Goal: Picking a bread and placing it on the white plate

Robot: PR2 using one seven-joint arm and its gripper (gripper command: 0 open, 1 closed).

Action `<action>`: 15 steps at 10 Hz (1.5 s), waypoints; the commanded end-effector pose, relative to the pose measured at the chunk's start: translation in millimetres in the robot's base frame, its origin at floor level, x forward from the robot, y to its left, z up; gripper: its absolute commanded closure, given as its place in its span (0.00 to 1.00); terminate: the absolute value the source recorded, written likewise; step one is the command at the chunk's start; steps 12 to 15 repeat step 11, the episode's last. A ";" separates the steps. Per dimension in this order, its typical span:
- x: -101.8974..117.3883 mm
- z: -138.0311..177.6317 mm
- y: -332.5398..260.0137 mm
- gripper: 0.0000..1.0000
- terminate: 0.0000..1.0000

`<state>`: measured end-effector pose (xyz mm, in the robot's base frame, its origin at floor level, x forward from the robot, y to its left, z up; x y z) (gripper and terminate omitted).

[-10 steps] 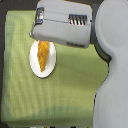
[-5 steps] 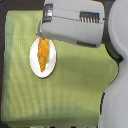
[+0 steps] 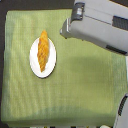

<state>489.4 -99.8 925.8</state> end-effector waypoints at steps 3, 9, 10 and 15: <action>-8.2 0.1 -139.9 0.00 0.00; -26.8 3.6 -208.9 0.00 0.00; -27.3 2.7 -212.1 0.00 0.00; -26.4 1.2 -217.3 0.00 1.00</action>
